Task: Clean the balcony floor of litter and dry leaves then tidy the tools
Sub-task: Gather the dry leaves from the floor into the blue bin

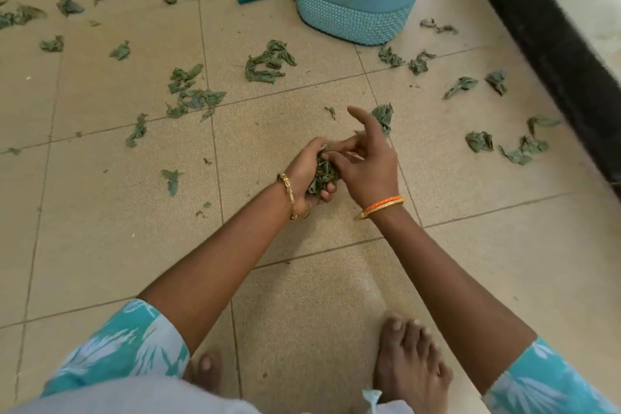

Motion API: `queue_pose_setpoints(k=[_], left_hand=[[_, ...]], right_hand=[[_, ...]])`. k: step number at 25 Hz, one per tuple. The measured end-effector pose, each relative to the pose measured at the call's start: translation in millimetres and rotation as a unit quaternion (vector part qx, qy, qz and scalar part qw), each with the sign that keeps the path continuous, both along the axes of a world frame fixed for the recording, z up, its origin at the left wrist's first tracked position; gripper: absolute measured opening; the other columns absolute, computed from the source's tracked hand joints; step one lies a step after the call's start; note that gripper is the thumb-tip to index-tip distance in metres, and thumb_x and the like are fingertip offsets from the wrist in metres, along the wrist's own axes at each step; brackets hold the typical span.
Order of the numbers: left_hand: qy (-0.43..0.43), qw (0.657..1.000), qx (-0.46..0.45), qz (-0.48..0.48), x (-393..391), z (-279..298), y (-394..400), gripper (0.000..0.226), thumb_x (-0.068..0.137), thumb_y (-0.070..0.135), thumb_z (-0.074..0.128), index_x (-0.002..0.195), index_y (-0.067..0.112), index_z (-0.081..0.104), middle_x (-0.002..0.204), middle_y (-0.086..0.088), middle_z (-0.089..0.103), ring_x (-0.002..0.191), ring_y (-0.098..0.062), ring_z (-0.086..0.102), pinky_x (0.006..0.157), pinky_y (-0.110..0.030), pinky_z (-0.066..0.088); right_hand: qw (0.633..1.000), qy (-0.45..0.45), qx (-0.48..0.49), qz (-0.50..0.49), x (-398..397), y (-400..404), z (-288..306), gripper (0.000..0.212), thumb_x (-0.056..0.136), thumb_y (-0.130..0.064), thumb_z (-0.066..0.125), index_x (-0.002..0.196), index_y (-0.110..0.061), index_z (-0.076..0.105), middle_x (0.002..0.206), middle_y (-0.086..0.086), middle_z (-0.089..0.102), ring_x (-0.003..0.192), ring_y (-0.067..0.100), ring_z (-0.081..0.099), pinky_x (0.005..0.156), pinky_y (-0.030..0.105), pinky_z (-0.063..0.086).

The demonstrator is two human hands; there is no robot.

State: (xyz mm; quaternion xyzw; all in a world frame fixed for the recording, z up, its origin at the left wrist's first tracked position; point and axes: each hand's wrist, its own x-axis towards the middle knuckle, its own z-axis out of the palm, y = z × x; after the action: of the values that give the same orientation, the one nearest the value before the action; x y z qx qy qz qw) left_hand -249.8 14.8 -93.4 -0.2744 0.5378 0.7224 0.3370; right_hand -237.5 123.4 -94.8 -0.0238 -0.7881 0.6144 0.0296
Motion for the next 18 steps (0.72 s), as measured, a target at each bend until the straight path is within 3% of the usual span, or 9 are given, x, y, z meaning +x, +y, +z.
queue_pose_setpoints(k=[2, 5, 6, 7, 9, 11, 13, 15, 18], left_hand=[[0.007, 0.999, 0.001, 0.037, -2.9, -2.1, 2.9, 0.039, 0.099, 0.042, 0.034, 0.091, 0.012, 0.059, 0.057, 0.0, 0.057, 0.035, -0.008, 0.044, 0.032, -0.013, 0.031], [0.005, 0.997, -0.069, 0.047, -6.0, -6.8, 1.3, 0.03, 0.098, 0.03, 0.038, 0.081, 0.014, 0.057, 0.05, 0.002, 0.056, 0.035, -0.008, 0.044, 0.032, -0.013, 0.03], [0.001, 0.995, -0.092, 0.048, -7.1, -8.4, 0.2, 0.029, 0.097, 0.028, 0.039, 0.079, 0.015, 0.056, 0.05, 0.001, 0.055, 0.034, -0.008, 0.044, 0.032, -0.013, 0.03], [-0.005, 0.993, -0.108, 0.048, -8.1, -9.6, -0.5, 0.028, 0.097, 0.029, 0.039, 0.077, 0.015, 0.054, 0.053, 0.0, 0.054, 0.034, -0.008, 0.043, 0.031, -0.013, 0.03], [-0.018, 0.991, -0.13, 0.042, -9.6, -9.9, -1.1, 0.03, 0.097, 0.033, 0.039, 0.076, 0.014, 0.05, 0.059, -0.002, 0.051, 0.033, -0.008, 0.042, 0.03, -0.013, 0.029], [-0.026, 0.989, -0.141, 0.029, -8.7, -9.2, -1.0, 0.031, 0.096, 0.036, 0.041, 0.077, 0.013, 0.048, 0.061, -0.003, 0.05, 0.032, -0.008, 0.042, 0.03, -0.013, 0.029], [-0.025, 0.99, -0.137, 0.01, -6.1, -8.3, -1.8, 0.031, 0.093, 0.04, 0.047, 0.078, 0.013, 0.048, 0.06, -0.003, 0.05, 0.032, -0.008, 0.042, 0.03, -0.013, 0.029], [-0.024, 0.99, -0.136, 0.001, -4.5, -6.3, -4.9, 0.033, 0.088, 0.043, 0.054, 0.078, 0.012, 0.049, 0.059, -0.002, 0.051, 0.033, -0.008, 0.042, 0.03, -0.012, 0.029], [-0.026, 0.99, -0.142, -0.003, -3.7, -0.7, -7.6, 0.024, 0.085, 0.03, 0.058, 0.079, 0.009, 0.048, 0.059, -0.005, 0.055, 0.031, -0.007, 0.042, 0.029, -0.012, 0.028]], right_hand=[[0.994, 0.056, 0.089, 0.04, -0.7, 4.9, -0.5, 0.056, 0.078, -0.003, 0.07, 0.128, -0.019, 0.051, 0.081, -0.004, 0.067, 0.089, 0.008, 0.063, 0.083, 0.013, 0.046], [0.975, 0.123, 0.176, 0.051, -13.7, 28.9, -1.0, 0.025, 0.086, -0.013, 0.062, 0.111, -0.014, 0.065, 0.096, -0.001, 0.068, 0.099, 0.02, 0.057, 0.09, 0.029, 0.041], [0.97, 0.119, 0.203, 0.052, -24.1, 40.1, -4.4, 0.023, 0.087, -0.014, 0.061, 0.109, -0.013, 0.066, 0.106, 0.003, 0.066, 0.106, 0.023, 0.054, 0.094, 0.034, 0.039], [0.967, 0.082, 0.233, 0.057, -37.1, 51.6, -8.9, 0.028, 0.086, -0.018, 0.062, 0.114, -0.012, 0.064, 0.118, 0.008, 0.06, 0.115, 0.025, 0.048, 0.1, 0.039, 0.038], [0.946, -0.041, 0.3, 0.113, -63.0, 70.8, -17.2, 0.059, 0.081, -0.035, 0.07, 0.131, -0.011, 0.05, 0.141, 0.014, 0.038, 0.134, 0.029, 0.028, 0.111, 0.042, 0.029], [0.907, -0.098, 0.361, 0.192, -75.6, 75.3, -28.3, 0.084, 0.074, -0.048, 0.073, 0.141, -0.012, 0.038, 0.15, 0.015, 0.021, 0.14, 0.031, 0.015, 0.115, 0.043, 0.022], [0.892, -0.064, 0.379, 0.238, -69.9, 66.8, -38.9, 0.074, 0.078, -0.041, 0.071, 0.138, -0.008, 0.041, 0.148, 0.017, 0.024, 0.138, 0.033, 0.02, 0.114, 0.043, 0.024], [0.899, 0.038, 0.374, 0.225, -53.7, 56.9, -51.9, 0.044, 0.088, -0.021, 0.063, 0.126, -0.001, 0.055, 0.139, 0.02, 0.041, 0.13, 0.036, 0.037, 0.107, 0.045, 0.036], [0.889, 0.118, 0.39, 0.209, -32.4, 50.0, -66.1, 0.027, 0.09, -0.003, 0.055, 0.116, 0.002, 0.062, 0.127, 0.019, 0.056, 0.119, 0.035, 0.051, 0.092, 0.045, 0.049]])
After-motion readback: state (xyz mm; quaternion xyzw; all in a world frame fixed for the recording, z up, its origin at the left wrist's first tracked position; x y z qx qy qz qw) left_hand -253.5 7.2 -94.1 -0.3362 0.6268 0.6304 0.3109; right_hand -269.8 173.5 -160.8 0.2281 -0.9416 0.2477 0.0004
